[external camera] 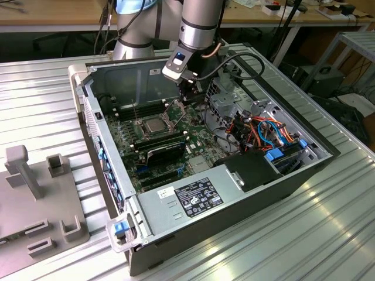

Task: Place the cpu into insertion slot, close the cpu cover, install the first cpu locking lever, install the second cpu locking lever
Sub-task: 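Close the cpu cover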

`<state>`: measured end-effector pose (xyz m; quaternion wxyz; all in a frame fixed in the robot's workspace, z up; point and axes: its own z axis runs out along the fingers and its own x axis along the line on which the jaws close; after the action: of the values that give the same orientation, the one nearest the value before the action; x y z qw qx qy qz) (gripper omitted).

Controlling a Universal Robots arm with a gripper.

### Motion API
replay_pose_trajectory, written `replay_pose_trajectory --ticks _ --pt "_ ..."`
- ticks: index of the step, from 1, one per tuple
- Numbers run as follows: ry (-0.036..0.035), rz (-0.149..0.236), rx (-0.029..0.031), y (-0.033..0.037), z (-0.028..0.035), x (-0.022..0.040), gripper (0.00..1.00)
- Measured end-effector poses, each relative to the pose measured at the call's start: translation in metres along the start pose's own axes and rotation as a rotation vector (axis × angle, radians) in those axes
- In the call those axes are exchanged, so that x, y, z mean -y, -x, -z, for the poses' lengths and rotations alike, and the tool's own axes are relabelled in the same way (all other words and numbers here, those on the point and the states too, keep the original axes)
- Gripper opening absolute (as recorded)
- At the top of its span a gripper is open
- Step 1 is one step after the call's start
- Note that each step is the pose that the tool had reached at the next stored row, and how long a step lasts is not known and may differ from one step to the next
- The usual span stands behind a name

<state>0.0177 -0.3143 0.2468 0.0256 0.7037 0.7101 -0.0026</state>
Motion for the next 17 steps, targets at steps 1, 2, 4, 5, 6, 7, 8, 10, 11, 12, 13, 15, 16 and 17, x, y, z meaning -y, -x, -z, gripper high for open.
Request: replay_pose_trajectory --ticks 1,2,4,5,6,7,8,10,11,12,13,15,16,17 --pt "-0.0001 0.0 0.0 0.0 0.0 0.001 0.11" --pt "0.0 0.0 0.0001 0.0 -0.0001 0.0022 0.11" --pt "-0.0001 0.0 0.0001 -0.0001 -0.0002 0.0043 0.11" --pt "-0.0002 0.0 0.0002 -0.0001 -0.0003 0.0054 0.11" --pt "-0.0007 0.0 0.0002 -0.0001 -0.0005 0.0067 0.11" --pt "-0.0013 0.0 0.0 -0.0001 -0.0005 0.0073 0.11" --pt "-0.0017 0.0 0.0001 -0.0001 -0.0006 0.0078 0.11" --pt "-0.0027 0.0 0.0 -0.0001 -0.0007 0.0096 0.11" --pt "-0.0031 0.0 -0.0002 -0.0002 -0.001 0.0112 0.11" --pt "-0.0036 0.0 -0.0001 -0.0003 -0.0012 0.0124 0.11" --pt "-0.0041 0.0 -0.0001 -0.0003 -0.0014 0.0137 0.11" --pt "-0.005 0.0 -0.0001 -0.0004 -0.0019 0.0159 0.11" --pt "-0.0056 0.0 -0.0001 -0.0005 -0.0023 0.0175 0.11" --pt "-0.0066 0.0 0.0 -0.0006 -0.0027 0.0194 0.11"
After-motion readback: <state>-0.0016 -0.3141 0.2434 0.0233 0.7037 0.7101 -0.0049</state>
